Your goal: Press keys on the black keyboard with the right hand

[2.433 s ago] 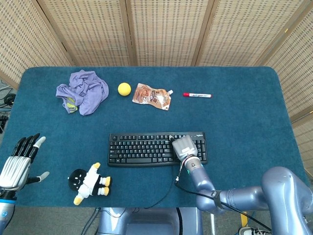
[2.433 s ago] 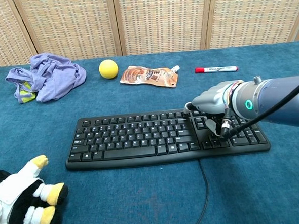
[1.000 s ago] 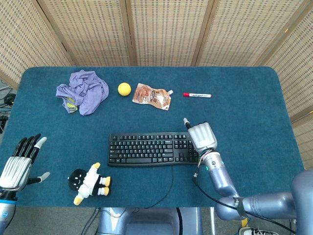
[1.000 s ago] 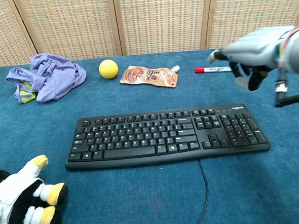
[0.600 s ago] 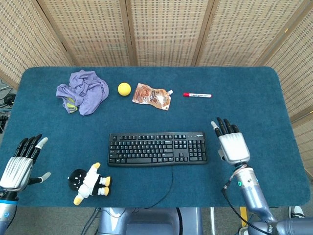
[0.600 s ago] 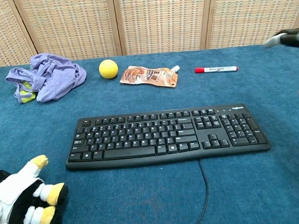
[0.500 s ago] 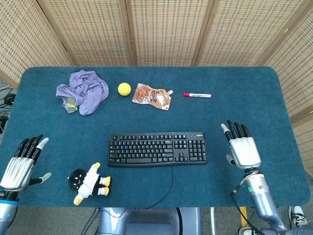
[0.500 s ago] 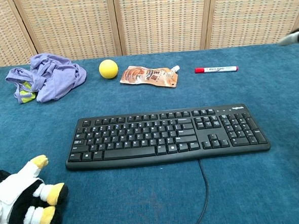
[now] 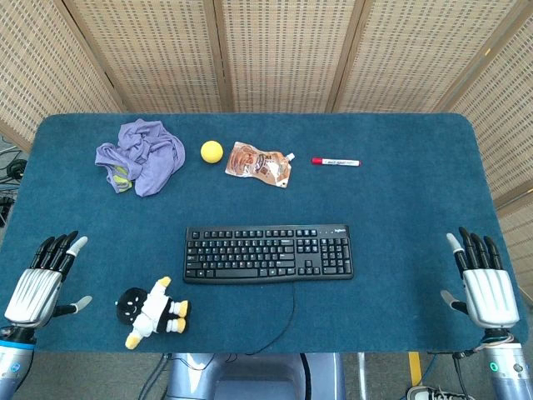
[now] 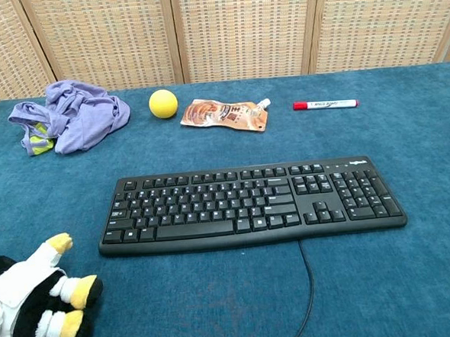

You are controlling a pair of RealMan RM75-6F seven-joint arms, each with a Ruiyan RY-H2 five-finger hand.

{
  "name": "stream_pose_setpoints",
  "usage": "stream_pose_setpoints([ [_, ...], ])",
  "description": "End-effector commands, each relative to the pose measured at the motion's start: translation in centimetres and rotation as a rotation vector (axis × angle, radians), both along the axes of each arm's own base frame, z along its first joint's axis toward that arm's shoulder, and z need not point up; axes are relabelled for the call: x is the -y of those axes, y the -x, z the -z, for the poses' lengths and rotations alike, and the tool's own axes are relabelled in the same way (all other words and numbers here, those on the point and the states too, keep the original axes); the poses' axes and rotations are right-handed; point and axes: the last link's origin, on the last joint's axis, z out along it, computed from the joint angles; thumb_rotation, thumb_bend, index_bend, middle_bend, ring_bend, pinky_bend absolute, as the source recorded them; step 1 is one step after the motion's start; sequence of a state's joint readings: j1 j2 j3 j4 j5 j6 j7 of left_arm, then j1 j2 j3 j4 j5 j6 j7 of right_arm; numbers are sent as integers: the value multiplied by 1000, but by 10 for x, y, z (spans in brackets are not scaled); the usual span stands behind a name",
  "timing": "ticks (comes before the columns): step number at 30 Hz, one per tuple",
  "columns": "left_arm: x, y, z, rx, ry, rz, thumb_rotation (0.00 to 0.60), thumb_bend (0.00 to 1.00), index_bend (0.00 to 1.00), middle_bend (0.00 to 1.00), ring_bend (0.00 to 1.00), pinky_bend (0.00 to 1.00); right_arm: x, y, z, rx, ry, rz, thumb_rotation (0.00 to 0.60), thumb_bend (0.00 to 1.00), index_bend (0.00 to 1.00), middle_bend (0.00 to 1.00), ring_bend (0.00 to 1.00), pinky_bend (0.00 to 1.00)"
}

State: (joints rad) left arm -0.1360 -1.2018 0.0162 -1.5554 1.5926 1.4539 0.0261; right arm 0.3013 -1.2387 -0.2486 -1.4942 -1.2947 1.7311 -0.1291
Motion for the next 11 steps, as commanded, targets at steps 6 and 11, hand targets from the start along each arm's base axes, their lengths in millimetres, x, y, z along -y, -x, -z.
stream_pose_setpoints([
  [6,0,0,2,-11,-1,9,600,37,0,0,0,0,-13,11,-10,14,26,10,600,117,0,0,0,0],
  [11,1,-1,4,-16,0,14,600,36,0,0,0,0,-15,11,-13,25,30,14,600,111,0,0,0,0],
])
